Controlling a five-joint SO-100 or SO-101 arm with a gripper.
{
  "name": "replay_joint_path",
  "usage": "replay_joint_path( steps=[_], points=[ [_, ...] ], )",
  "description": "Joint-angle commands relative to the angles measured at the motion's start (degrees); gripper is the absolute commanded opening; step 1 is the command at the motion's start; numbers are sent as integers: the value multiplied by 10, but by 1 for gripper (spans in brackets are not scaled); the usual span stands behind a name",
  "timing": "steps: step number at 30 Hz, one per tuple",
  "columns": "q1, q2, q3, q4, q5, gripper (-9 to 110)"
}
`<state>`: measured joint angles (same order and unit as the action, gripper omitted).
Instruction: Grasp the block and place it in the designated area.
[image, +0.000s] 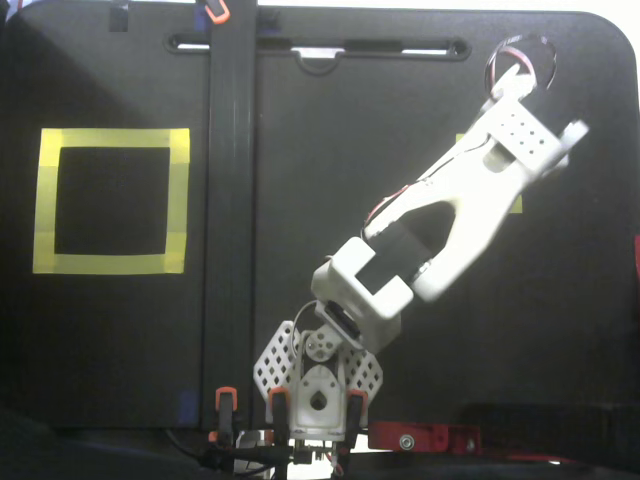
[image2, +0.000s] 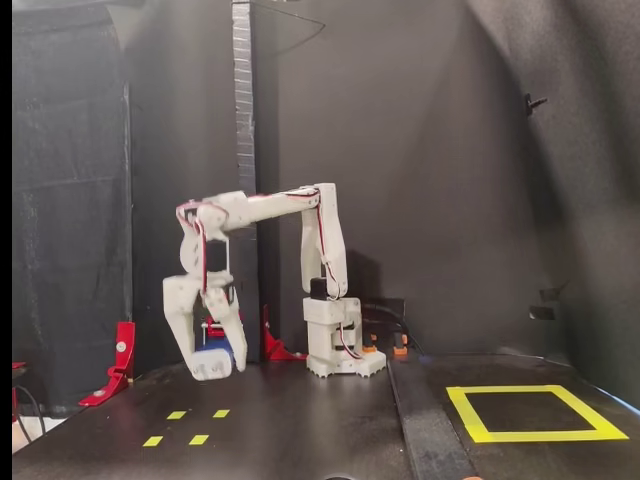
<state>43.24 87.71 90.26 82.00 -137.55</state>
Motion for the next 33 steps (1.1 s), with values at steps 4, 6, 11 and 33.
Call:
replay_joint_path(
  steps=[4,6,11,33],
  points=[
    [-1,14,-116,76,4,20],
    [-2,14,-134,91,4,20],
    [-3,17,-142,98,4,20],
    [-124,2,-138,95,158,20]
  ],
)
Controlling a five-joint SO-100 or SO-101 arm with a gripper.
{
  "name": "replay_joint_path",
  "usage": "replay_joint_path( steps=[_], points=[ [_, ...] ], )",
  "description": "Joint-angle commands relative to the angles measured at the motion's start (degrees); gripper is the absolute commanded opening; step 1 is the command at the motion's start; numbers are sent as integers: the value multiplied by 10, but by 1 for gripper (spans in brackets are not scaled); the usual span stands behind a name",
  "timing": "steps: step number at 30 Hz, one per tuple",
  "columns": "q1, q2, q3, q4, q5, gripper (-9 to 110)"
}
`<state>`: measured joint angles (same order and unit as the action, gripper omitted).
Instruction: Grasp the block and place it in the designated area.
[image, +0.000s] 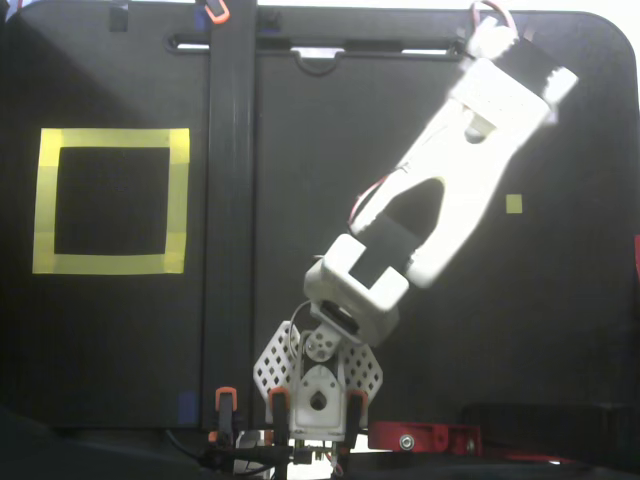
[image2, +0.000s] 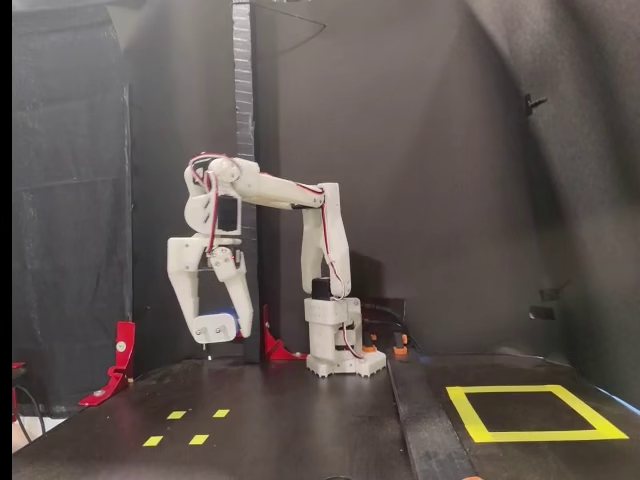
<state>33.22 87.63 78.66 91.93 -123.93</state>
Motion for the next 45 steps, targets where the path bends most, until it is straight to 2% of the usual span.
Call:
replay_joint_path(
  steps=[1,28,45],
  points=[
    [-36,2,-22,-6,37,20],
    [-461,-27,-21,-22,459,20],
    [-666,-35,-21,-9,644,20]
  ],
)
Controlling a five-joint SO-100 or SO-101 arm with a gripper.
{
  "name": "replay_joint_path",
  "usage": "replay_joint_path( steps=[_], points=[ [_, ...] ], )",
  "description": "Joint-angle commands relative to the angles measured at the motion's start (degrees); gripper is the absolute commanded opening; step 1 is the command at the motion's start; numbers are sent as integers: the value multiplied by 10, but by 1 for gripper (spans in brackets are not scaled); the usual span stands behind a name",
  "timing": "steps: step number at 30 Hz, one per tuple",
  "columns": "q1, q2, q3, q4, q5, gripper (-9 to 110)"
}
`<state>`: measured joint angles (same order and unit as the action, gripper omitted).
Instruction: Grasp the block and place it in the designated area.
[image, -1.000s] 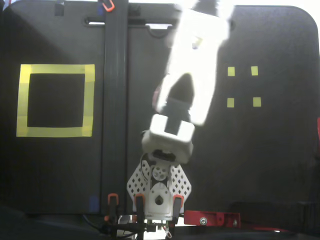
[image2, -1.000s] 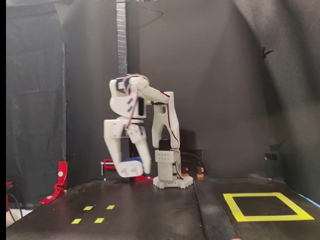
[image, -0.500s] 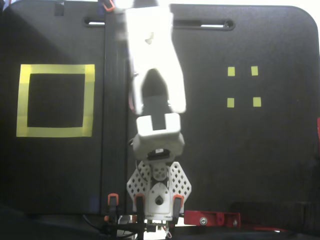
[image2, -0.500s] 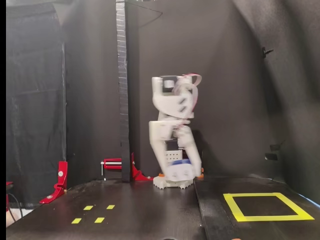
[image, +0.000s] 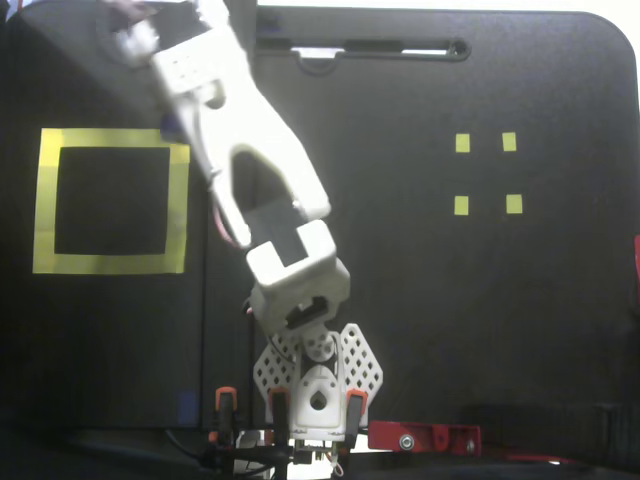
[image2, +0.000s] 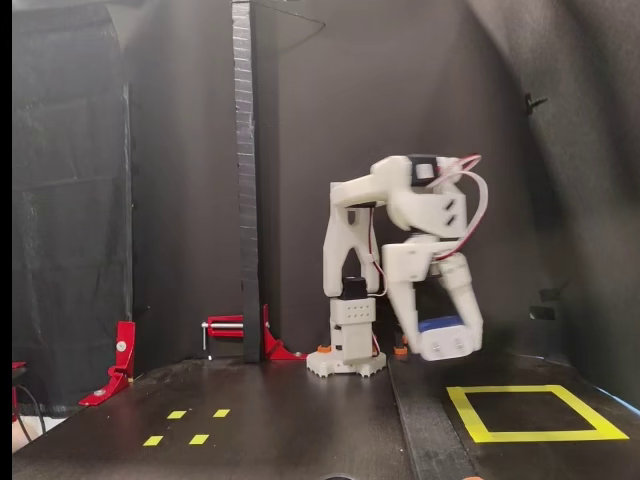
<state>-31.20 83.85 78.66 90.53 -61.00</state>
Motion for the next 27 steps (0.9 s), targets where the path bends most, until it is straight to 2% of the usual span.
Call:
replay_joint_path(
  steps=[1,13,27],
  points=[
    [-33,2,-21,7,25,20],
    [-143,0,-21,31,110,20],
    [-159,-41,-21,7,119,20]
  ],
)
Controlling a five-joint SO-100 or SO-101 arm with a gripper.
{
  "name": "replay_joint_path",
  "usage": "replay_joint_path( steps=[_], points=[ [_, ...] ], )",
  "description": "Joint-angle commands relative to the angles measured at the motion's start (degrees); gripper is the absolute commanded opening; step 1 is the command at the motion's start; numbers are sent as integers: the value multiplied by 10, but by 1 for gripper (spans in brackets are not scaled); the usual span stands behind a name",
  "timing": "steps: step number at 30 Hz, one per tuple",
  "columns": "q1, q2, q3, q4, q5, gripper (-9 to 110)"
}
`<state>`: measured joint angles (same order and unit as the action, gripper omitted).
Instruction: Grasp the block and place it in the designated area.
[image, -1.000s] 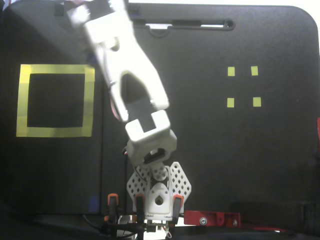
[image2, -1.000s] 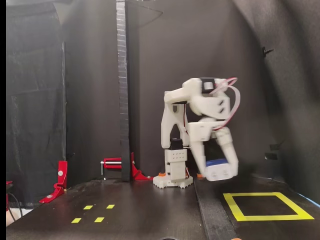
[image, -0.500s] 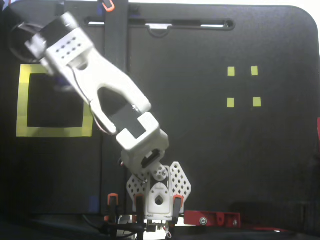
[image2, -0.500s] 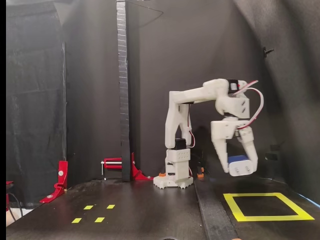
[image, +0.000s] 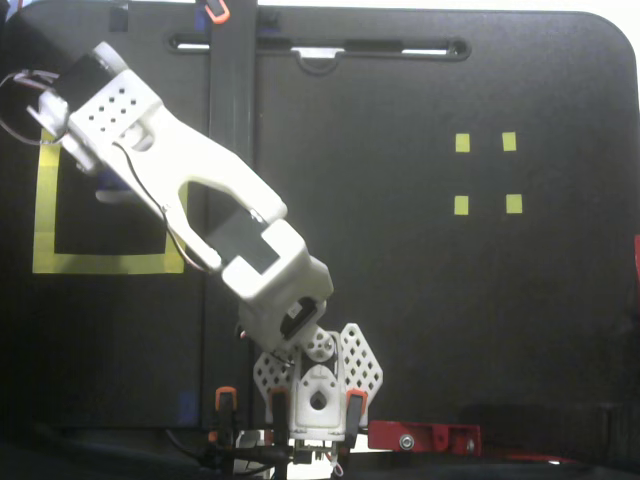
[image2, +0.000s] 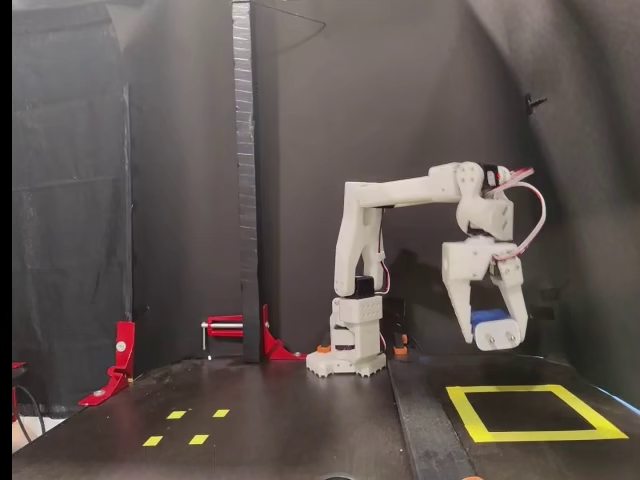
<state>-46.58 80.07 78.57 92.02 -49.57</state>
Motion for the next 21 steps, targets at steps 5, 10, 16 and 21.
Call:
replay_joint_path(
  steps=[5,10,16,21],
  points=[
    [-15,-47,-20,-29,17,20],
    [-17,-85,-21,-53,22,20],
    [-20,-134,-23,-86,24,20],
    [-29,-157,-29,-94,25,20]
  ],
)
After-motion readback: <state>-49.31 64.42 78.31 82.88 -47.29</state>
